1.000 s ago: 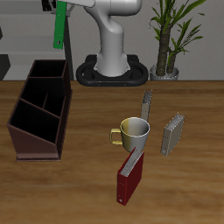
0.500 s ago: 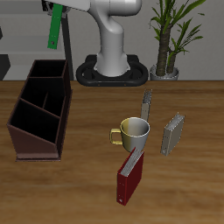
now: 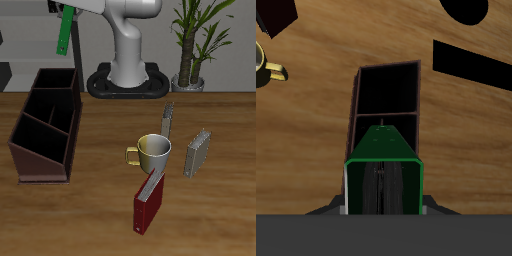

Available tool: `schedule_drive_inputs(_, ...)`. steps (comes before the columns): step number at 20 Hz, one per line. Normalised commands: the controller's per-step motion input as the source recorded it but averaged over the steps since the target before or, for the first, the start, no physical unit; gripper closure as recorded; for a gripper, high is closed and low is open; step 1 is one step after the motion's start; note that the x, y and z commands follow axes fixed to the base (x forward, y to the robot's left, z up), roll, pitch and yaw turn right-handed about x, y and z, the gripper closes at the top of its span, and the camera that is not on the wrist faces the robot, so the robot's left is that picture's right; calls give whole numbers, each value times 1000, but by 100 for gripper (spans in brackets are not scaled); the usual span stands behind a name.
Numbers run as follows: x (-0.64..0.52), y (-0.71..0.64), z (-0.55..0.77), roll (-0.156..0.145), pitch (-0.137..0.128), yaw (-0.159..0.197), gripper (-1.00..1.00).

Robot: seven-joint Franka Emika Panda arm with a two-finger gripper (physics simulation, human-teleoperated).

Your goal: Place the green book into the right desk caddy's right compartment

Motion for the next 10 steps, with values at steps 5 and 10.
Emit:
schedule_drive_inputs(5,-120,-31,-129,4,23,-26,100)
schedule_drive_inputs(10,-111,-20,-103,6,9,-26,100)
